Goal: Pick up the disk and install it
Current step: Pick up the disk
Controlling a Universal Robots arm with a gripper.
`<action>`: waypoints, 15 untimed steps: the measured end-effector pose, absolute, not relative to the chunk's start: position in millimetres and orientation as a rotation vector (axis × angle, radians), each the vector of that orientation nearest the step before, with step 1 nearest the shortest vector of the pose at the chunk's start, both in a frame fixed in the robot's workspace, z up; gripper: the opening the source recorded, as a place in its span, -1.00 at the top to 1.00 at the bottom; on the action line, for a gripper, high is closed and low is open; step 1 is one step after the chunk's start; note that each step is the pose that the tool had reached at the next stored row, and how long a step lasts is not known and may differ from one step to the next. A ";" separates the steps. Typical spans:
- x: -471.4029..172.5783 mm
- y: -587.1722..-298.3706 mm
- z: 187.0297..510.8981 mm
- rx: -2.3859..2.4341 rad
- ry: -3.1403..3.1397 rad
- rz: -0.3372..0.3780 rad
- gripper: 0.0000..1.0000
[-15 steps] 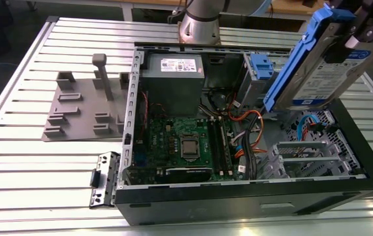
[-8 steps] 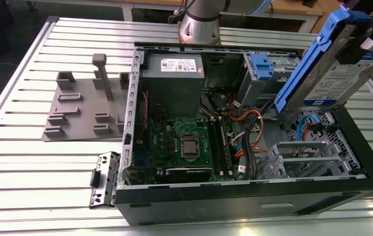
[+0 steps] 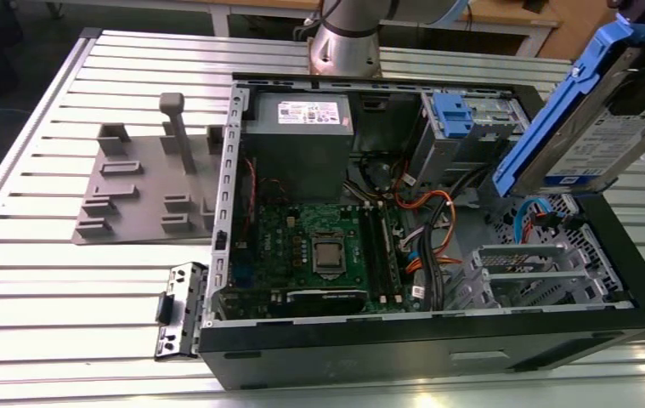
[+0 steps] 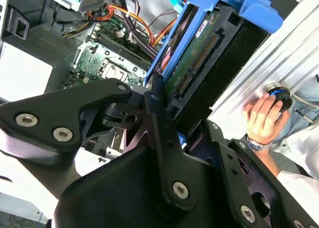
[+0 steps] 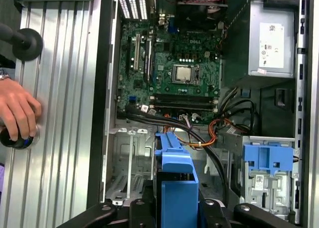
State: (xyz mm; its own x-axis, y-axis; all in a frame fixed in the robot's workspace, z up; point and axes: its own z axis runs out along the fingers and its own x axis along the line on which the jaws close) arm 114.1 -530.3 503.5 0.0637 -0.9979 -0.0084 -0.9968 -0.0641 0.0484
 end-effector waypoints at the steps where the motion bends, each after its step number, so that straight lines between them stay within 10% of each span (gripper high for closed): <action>1: 114.3 -531.7 503.2 2.269 -2.130 -0.062 0.27; 15: 114.5 -551.8 497.4 2.310 -2.179 -0.164 0.27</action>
State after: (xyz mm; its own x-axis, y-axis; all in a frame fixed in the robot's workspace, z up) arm 114.5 -551.8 497.4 0.0555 -0.9933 -0.1010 -0.9973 -0.0600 0.0429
